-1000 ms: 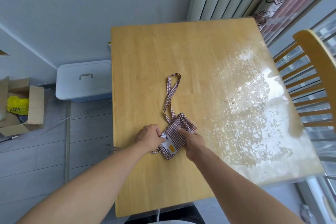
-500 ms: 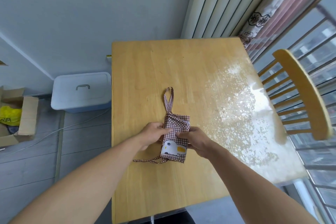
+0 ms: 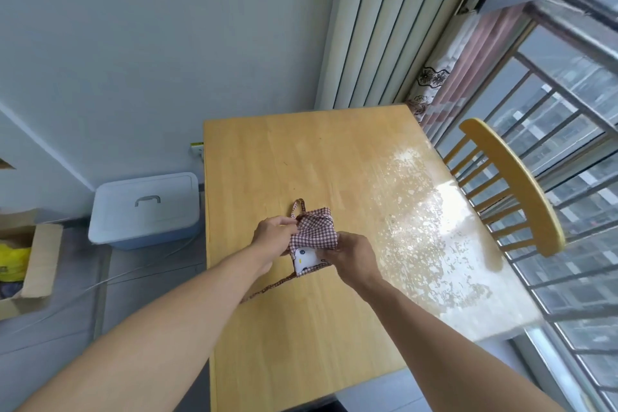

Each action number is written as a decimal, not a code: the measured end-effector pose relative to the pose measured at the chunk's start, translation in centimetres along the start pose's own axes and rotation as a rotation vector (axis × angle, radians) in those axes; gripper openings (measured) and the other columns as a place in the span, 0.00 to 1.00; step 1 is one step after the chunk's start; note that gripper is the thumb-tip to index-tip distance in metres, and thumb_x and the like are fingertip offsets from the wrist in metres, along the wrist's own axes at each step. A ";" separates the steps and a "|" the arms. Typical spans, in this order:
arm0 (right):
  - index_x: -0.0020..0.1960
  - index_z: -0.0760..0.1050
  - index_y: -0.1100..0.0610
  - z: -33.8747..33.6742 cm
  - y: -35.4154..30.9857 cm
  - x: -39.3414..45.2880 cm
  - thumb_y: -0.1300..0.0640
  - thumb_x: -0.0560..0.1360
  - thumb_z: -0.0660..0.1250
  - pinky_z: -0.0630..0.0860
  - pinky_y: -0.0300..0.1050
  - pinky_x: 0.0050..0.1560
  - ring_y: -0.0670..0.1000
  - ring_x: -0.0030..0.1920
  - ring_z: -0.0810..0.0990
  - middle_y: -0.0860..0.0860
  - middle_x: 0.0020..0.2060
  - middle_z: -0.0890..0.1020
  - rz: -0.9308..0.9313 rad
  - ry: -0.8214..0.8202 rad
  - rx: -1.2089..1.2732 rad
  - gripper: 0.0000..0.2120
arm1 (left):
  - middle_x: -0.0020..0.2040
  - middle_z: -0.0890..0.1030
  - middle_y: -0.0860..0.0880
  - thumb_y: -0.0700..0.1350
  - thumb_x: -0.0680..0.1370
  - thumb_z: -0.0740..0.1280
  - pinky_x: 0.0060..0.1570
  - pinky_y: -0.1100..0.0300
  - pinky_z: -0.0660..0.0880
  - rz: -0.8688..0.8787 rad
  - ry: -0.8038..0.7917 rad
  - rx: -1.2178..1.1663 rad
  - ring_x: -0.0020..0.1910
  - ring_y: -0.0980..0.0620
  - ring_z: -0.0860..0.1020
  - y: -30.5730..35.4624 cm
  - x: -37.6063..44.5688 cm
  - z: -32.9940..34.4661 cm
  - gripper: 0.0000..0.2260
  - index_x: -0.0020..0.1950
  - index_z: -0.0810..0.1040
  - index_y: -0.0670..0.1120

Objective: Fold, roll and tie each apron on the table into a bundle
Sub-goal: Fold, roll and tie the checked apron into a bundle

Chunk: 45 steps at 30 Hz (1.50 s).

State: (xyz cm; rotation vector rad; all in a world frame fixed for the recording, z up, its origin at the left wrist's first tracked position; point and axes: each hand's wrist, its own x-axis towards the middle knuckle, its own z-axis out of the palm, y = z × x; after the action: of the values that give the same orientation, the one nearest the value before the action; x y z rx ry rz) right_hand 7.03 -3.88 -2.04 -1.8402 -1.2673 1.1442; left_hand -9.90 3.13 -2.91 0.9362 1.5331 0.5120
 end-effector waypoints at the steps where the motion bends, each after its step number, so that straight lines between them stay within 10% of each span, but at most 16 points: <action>1: 0.44 0.83 0.49 0.0 -0.3 -0.2 0.61 0.72 0.76 0.77 0.46 0.49 0.42 0.47 0.83 0.42 0.44 0.86 -0.085 0.063 -0.052 0.07 | 0.53 0.84 0.46 0.45 0.77 0.69 0.47 0.55 0.79 0.007 0.001 -0.005 0.50 0.47 0.82 0.6 -0.5 -0.4 0.07 0.54 0.82 0.50; 8: 0.45 0.73 0.39 -1.0 -3.2 -0.6 0.54 0.75 0.73 0.63 0.50 0.74 0.45 0.81 0.54 0.38 0.72 0.73 -0.444 0.046 -0.167 0.12 | 0.42 0.82 0.44 0.43 0.77 0.70 0.37 0.60 0.75 -0.041 -0.070 0.012 0.38 0.48 0.79 4.2 -3.0 -3.2 0.06 0.50 0.81 0.42; 13: 0.45 0.73 0.58 -1.9 -6.2 -1.4 0.54 0.75 0.75 0.82 0.52 0.50 0.49 0.52 0.84 0.53 0.55 0.84 -0.222 0.022 0.066 0.12 | 0.40 0.82 0.46 0.51 0.76 0.74 0.43 0.56 0.75 -0.037 -0.173 -0.056 0.39 0.49 0.78 5.8 -4.9 -4.9 0.10 0.47 0.83 0.44; 16: 0.45 0.74 0.61 -2.9 -7.9 -1.6 0.61 0.75 0.75 0.77 0.46 0.38 0.49 0.38 0.81 0.55 0.41 0.83 -0.194 -0.021 0.206 0.10 | 0.45 0.83 0.47 0.51 0.70 0.80 0.45 0.58 0.74 0.004 -0.275 -0.091 0.45 0.50 0.78 6.8 -5.9 -5.1 0.18 0.54 0.84 0.43; 20: 0.54 0.77 0.66 -4.7 -10.0 -0.9 0.68 0.73 0.76 0.81 0.55 0.48 0.56 0.45 0.84 0.61 0.50 0.82 -0.110 -0.105 0.436 0.12 | 0.51 0.85 0.46 0.35 0.70 0.79 0.52 0.56 0.74 0.110 -0.277 -0.001 0.50 0.50 0.79 9.0 -7.5 -4.4 0.17 0.54 0.79 0.45; 27: 0.62 0.75 0.66 -8.4 -11.2 -0.3 0.73 0.75 0.70 0.79 0.57 0.60 0.58 0.52 0.83 0.61 0.55 0.82 -0.023 -0.190 0.649 0.17 | 0.53 0.86 0.51 0.44 0.71 0.79 0.52 0.60 0.74 0.296 -0.216 0.029 0.55 0.52 0.81 10.8 -8.0 -1.7 0.15 0.56 0.82 0.49; 45: 0.63 0.75 0.58 -13.7 -7.8 -0.9 0.64 0.75 0.75 0.81 0.58 0.56 0.57 0.48 0.85 0.60 0.52 0.85 -0.031 0.032 0.691 0.18 | 0.55 0.86 0.50 0.40 0.76 0.74 0.59 0.55 0.78 0.346 -0.302 0.000 0.58 0.48 0.83 12.3 -9.8 5.9 0.14 0.62 0.81 0.47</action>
State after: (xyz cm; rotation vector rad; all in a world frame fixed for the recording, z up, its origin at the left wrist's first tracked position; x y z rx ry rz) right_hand 16.08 -2.26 10.76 -1.3059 -0.7371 1.3168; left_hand -1.21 1.37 11.31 1.2282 1.1049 0.5837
